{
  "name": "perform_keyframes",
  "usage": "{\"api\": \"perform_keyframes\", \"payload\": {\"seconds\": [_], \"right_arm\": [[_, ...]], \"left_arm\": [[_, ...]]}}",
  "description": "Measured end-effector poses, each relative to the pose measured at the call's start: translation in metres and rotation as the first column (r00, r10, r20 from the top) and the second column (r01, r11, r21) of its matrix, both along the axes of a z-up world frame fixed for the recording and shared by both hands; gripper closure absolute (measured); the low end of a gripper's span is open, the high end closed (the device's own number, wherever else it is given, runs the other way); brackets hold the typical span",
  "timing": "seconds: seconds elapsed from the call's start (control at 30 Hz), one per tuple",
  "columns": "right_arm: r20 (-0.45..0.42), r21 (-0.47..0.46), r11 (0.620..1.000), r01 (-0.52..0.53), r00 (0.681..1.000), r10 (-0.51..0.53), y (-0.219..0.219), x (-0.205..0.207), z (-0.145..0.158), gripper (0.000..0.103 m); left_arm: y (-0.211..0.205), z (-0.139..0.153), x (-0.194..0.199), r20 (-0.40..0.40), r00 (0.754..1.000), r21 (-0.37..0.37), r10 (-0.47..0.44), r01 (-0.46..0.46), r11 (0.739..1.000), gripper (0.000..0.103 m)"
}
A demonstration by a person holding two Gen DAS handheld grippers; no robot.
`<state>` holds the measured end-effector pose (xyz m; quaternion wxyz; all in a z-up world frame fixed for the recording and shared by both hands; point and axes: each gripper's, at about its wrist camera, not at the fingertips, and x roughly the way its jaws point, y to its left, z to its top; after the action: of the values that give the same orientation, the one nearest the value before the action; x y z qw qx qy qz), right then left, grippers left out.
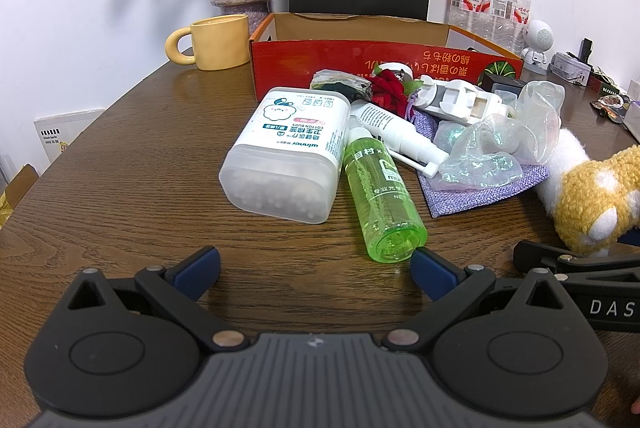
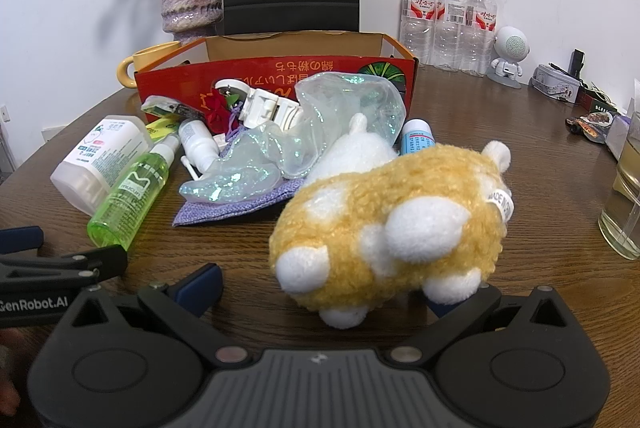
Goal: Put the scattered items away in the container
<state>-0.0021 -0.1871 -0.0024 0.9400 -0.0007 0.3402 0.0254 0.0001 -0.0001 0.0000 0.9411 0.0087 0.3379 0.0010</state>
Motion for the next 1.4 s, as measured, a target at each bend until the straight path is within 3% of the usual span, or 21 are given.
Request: {"api": "perform_keyframes", "payload": {"seconds": [1.4], "right_arm": [[-0.003,0.002,1.000,-0.001,1.000,0.001,-0.0003,0.0000,-0.0008,0.000]], "left_arm": [[0.0002,0.0001,-0.0002,0.000,1.000,-0.002,0.000,0.000,1.000,0.000]]}}
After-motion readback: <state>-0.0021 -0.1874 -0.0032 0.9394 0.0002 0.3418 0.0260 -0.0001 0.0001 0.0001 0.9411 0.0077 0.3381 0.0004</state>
